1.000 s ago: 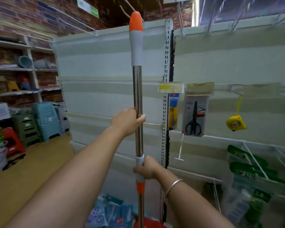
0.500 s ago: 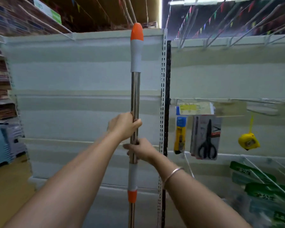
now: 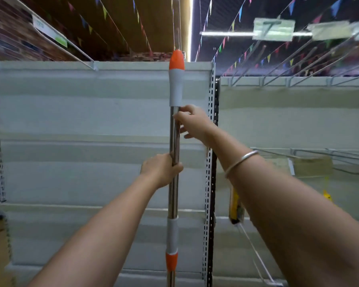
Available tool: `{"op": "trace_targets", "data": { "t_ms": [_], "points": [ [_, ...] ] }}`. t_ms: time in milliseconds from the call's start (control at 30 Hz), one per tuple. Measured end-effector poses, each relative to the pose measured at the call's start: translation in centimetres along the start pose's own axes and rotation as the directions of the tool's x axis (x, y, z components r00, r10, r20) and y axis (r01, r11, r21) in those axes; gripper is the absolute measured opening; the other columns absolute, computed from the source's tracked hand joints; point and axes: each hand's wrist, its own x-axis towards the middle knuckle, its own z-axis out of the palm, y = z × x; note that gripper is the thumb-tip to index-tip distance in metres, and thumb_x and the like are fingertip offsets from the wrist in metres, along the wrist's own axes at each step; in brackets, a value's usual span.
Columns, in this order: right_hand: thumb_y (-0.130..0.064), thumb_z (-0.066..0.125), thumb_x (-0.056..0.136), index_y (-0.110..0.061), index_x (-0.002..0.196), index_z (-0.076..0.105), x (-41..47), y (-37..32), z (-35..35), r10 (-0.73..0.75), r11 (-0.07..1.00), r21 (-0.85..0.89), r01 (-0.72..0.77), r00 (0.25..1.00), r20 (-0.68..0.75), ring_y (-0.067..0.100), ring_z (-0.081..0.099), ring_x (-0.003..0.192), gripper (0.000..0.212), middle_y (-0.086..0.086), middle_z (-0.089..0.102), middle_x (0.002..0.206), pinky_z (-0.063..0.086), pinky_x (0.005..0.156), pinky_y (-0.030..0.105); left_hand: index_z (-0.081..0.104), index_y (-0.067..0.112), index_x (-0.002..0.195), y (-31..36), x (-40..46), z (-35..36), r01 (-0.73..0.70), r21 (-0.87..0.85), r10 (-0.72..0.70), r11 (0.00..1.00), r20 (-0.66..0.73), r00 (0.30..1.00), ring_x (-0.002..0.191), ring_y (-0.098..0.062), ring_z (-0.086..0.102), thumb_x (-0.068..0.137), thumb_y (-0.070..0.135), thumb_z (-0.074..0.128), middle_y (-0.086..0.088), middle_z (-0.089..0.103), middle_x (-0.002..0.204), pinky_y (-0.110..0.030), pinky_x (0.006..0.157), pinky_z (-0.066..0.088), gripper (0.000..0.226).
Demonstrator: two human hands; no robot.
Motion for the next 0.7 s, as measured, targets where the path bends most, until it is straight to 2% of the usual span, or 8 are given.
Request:
{"op": "trace_targets", "data": {
  "t_ms": [100,200,267,433,567,700],
  "points": [
    [-0.026,0.054,0.092,-0.007,0.110,0.049,1.6,-1.7,0.9,-0.056,0.991,-0.127,0.046,0.996,-0.074,0.021,0.056,0.073,0.027,0.007,0.054,0.082,0.050,0.058,0.032,0.058,0.015,0.094,-0.4,0.7,-0.4,-0.022,-0.007,0.022,1.000,0.018,1.000,0.091,-0.030,0.064,0.093,0.044,0.040,-0.008,0.067,0.097,-0.034,0.075,0.047,0.034],
    [-0.025,0.051,0.093,-0.013,0.101,0.040,2.8,-2.5,1.1,-0.089,0.983,-0.175,0.064,0.986,-0.138,0.024,0.056,0.070,0.018,0.004,0.052,0.077,0.051,0.058,0.037,0.062,0.012,0.091,-0.9,1.5,-1.2,-0.042,-0.040,0.042,0.998,0.013,0.999,0.084,-0.028,0.065,0.091,0.045,0.041,-0.009,0.068,0.089,-0.035,0.075,0.050,0.039],
    [-0.021,0.049,0.093,-0.011,0.101,0.041,3.2,-3.1,0.8,-0.125,0.974,-0.212,0.086,0.976,-0.177,0.025,0.055,0.069,0.015,0.005,0.053,0.077,0.047,0.053,0.032,0.061,0.014,0.087,-0.7,1.8,-2.0,-0.061,-0.070,0.061,0.996,0.008,0.998,0.082,-0.028,0.065,0.090,0.045,0.042,-0.007,0.067,0.086,-0.034,0.074,0.050,0.037],
    [-0.020,0.049,0.093,-0.007,0.109,0.045,3.3,-4.5,-0.6,-0.210,0.962,-0.225,0.155,0.947,-0.244,0.030,0.060,0.074,0.021,0.016,0.060,0.090,0.055,0.068,0.045,0.040,0.023,0.059,0.4,1.9,-3.8,-0.151,-0.081,0.144,0.985,-0.089,0.986,0.071,-0.024,0.052,0.086,0.042,0.046,0.002,0.050,0.066,-0.030,0.063,0.039,0.034],
    [-0.020,0.051,0.092,-0.003,0.113,0.046,2.9,-5.4,-1.0,-0.216,0.969,-0.173,0.174,0.941,-0.261,0.037,0.066,0.081,0.027,0.022,0.064,0.092,0.056,0.071,0.054,0.038,0.023,0.055,0.5,1.7,-4.2,-0.198,-0.110,0.179,0.974,-0.162,0.970,0.065,-0.023,0.051,0.085,0.041,0.047,0.004,0.046,0.060,-0.028,0.057,0.035,0.036],
    [-0.033,0.057,0.090,-0.006,0.112,0.047,2.3,-5.9,-0.6,-0.250,0.963,-0.175,0.205,0.922,-0.295,0.034,0.067,0.079,0.036,0.017,0.063,0.088,0.057,0.071,0.052,0.036,0.023,0.054,0.4,0.8,-4.3,-0.239,-0.114,0.206,0.964,-0.247,0.947,0.055,-0.015,0.045,0.083,0.040,0.048,0.005,0.045,0.056,-0.025,0.050,0.028,0.036]
  ]
}}
